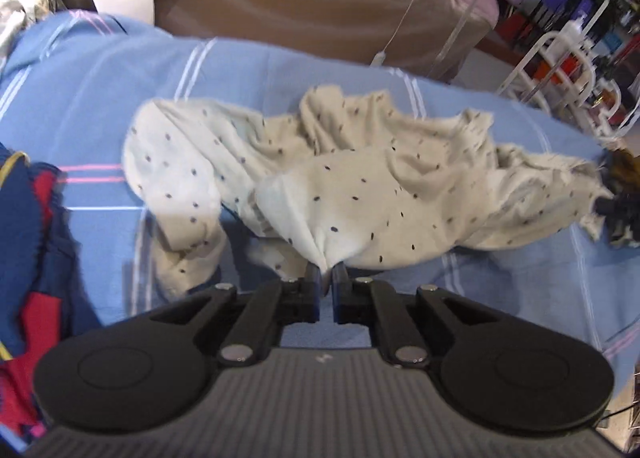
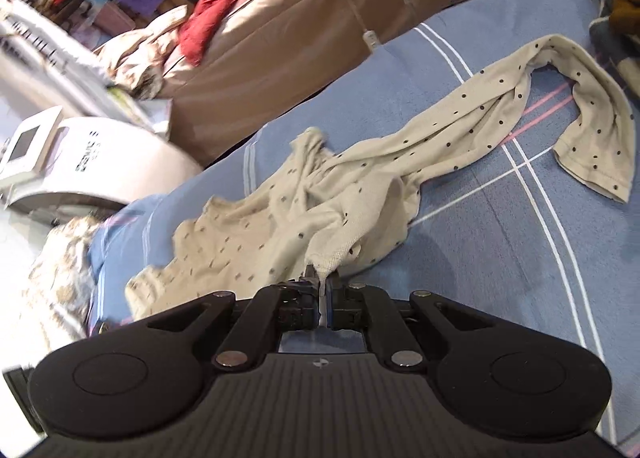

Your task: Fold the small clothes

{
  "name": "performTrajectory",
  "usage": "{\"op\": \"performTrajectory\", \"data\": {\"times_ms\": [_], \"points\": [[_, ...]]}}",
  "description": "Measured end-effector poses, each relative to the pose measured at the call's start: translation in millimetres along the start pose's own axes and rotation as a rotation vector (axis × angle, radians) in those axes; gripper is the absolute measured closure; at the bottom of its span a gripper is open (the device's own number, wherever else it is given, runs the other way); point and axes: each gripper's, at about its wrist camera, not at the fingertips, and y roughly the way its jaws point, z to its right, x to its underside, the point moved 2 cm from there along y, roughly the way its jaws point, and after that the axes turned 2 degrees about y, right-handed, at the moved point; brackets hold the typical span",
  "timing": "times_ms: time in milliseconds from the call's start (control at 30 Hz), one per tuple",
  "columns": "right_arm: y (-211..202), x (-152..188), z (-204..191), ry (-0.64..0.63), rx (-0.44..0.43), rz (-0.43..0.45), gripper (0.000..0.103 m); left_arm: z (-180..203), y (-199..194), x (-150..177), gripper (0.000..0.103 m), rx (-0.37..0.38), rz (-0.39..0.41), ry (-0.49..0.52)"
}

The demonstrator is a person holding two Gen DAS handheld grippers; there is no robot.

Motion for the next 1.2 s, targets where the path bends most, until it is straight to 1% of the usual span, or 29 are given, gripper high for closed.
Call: {"op": "performTrajectory", "data": {"times_ms": [100, 133, 167, 200, 233, 267, 300, 333, 367, 400, 467, 533, 567, 600, 667, 700, 733, 767, 800, 833, 867, 900, 933, 1000, 1033, 1067, 1133, 1200], "points": [[-38.1, 15.4, -4.4, -0.049, -0.022, -0.069, 0.098, -9.4, -46.8, -0.5, 0.098, 0.054, 0.004, -0.065], [-50.9, 20.5, -3.1, -0.053, -0.025, -0.091, 0.098, -14.5, -61.2, 1.3, 0.098, 0.066, 0.023, -0.092], [-61.3, 25.4, -1.3, -0.049, -0.037, -0.109, 0.098, -20.3, -74.3, 1.9, 0.098, 0.066, 0.048, -0.114], [-68.8, 29.7, 1.1, -0.046, -0.065, -0.132, 0.098, -23.8, -80.3, 3.6, 0.096, 0.042, 0.061, -0.110], [-72.7, 33.5, 3.2, -0.045, -0.084, -0.142, 0.098, -23.9, -80.1, 5.3, 0.088, 0.005, 0.063, -0.081], [-73.7, 37.6, 4.5, -0.046, -0.084, -0.141, 0.097, -24.3, -72.7, 7.8, 0.081, -0.033, 0.031, -0.052], [-70.2, 40.8, 6.2, -0.043, -0.076, -0.151, 0.097, -24.5, -63.3, 11.5, 0.062, -0.048, -0.009, -0.034], [-63.9, 43.4, 9.3, -0.032, -0.063, -0.153, 0.097, -23.1, -47.4, 17.5, 0.040, -0.045, -0.043, -0.020], [-58.1, 44.8, 12.0, -0.018, -0.049, -0.144, 0.097, -20.5, -32.6, 24.3, 0.035, -0.031, -0.047, -0.013], [-51.9, 45.4, 14.5, -0.004, -0.040, -0.137, 0.097, -17.2, -18.6, 28.7, 0.034, -0.023, -0.050, -0.009], [-43.2, 46.3, 17.1, 0.034, -0.042, -0.128, 0.097, -8.5, 12.3, 36.5, 0.034, -0.014, -0.069, 0.016], [-38.4, 47.3, 16.9, 0.049, -0.051, -0.126, 0.097, -0.5, 37.5, 42.9, 0.034, -0.045, -0.053, 0.052], [-36.9, 47.7, 16.1, 0.048, -0.049, -0.127, 0.097, 3.1, 48.0, 44.9, 0.034, -0.046, -0.059, 0.072], [-35.3, 48.0, 15.3, 0.050, -0.046, -0.128, 0.097, 7.3, 61.1, 48.0, 0.035, -0.046, -0.076, 0.089], [-36.2, 46.8, 19.7, 0.060, -0.043, -0.125, 0.097, 15.7, 81.7, 52.2, 0.040, -0.060, -0.116, 0.121], [-37.2, 46.3, 21.2, 0.064, -0.039, -0.120, 0.097, 20.8, 88.3, 53.3, 0.045, -0.058, -0.112, 0.148], [-38.3, 45.8, 23.2, 0.064, -0.035, -0.117, 0.097, 25.7, 92.1, 54.8, 0.056, -0.076, -0.093, 0.176], [-38.6, 45.6, 24.2, 0.064, -0.031, -0.115, 0.097, 28.1, 94.9, 55.3, 0.065, -0.108, -0.079, 0.183], [-39.1, 45.4, 28.1, 0.068, -0.026, -0.115, 0.097, 27.5, 96.1, 53.4, 0.085, -0.121, -0.069, 0.159], [-38.7, 45.5, 29.6, 0.069, -0.022, -0.115, 0.097, 24.5, 95.6, 50.7, 0.096, -0.119, -0.056, 0.119], [-37.5, 46.2, 31.3, 0.069, -0.017, -0.119, 0.097, 20.2, 93.1, 46.8, 0.097, -0.111, -0.042, 0.069], [-36.4, 46.9, 32.9, 0.071, -0.011, -0.122, 0.097, 16.8, 90.2, 42.8, 0.100, -0.103, -0.037, 0.034], [-35.8, 47.7, 34.1, 0.075, -0.007, -0.125, 0.097, 14.7, 85.7, 39.1, 0.101, -0.085, -0.040, 0.012], [-36.0, 48.9, 35.3, 0.073, -0.008, -0.131, 0.097, 14.5, 71.4, 33.5, 0.101, -0.016, -0.052, -0.010], [-37.4, 49.4, 35.5, 0.069, -0.008, -0.138, 0.097, 15.3, 60.7, 31.8, 0.101, 0.004, -0.066, -0.005], [-39.8, 49.5, 35.2, 0.061, -0.002, -0.146, 0.097, 15.6, 47.3, 31.6, 0.101, 0.019, -0.082, 0.007], [-50.7, 47.4, 33.2, 0.035, -0.001, -0.162, 0.097, 12.4, 10.3, 32.6, 0.101, 0.043, -0.082, 0.020], [-66.7, 43.3, 30.8, -0.002, -0.018, -0.173, 0.097, 2.8, -30.8, 32.8, 0.101, 0.061, -0.084, -0.004]]}}
